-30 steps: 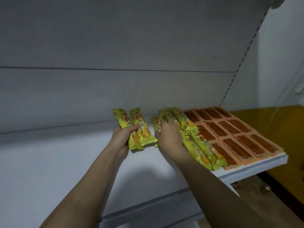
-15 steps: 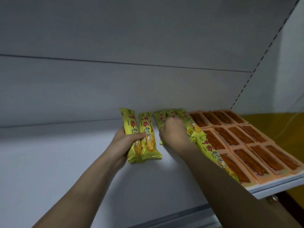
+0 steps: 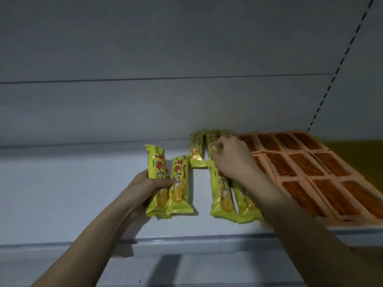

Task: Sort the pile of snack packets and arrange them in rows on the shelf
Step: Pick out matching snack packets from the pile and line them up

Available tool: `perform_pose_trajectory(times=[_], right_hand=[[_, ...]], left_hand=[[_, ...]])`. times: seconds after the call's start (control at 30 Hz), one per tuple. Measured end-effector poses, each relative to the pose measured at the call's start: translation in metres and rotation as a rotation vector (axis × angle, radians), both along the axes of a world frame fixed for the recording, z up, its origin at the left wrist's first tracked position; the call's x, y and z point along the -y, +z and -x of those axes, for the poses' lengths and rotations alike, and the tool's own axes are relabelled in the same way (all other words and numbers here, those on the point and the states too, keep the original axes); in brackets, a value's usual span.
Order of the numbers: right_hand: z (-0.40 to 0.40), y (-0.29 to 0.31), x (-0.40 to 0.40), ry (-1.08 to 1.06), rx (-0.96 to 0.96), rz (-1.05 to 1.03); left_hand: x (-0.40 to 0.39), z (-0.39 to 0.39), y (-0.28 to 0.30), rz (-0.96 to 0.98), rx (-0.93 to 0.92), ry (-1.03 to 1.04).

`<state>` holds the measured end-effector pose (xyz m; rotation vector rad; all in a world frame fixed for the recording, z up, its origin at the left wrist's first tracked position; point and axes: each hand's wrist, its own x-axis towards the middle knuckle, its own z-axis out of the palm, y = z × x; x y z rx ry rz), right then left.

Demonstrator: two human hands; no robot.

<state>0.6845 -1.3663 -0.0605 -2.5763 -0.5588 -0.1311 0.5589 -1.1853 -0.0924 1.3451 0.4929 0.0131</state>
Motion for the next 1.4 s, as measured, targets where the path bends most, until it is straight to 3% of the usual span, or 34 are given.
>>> perform_pose_trajectory(times=[0.23, 0.5, 0.63, 0.83, 1.13, 1.3, 1.4], right_hand=[[0.036, -0.003, 0.051, 0.066, -0.043, 0.075], [0.051, -0.017, 0.075, 0.246, -0.251, 0.14], [0.055, -0.017, 0.082, 0.268, -0.243, 0.092], [0.055, -0.007, 0.075, 0.242, -0.067, -0.04], [0.05, -0.004, 0.045, 0.292, -0.098, -0.015], [0.023, 0.001, 0.037, 0.211, -0.083, -0.016], [-0.004, 0.007, 0.033, 0.126, -0.088, 0.022]], left_hand=[[0.06, 0.011, -0.001, -0.094, -0.051, 0.194], [0.079, 0.009, 0.014, -0.261, -0.11, 0.134], [0.077, 0.016, 0.017, -0.259, -0.135, 0.067], [0.058, 0.03, 0.018, -0.297, -0.219, 0.172], [0.03, 0.044, 0.003, -0.314, -0.1, 0.363], [-0.002, 0.004, 0.009, -0.312, -0.03, 0.387], [-0.018, -0.033, 0.011, -0.413, 0.003, 0.358]])
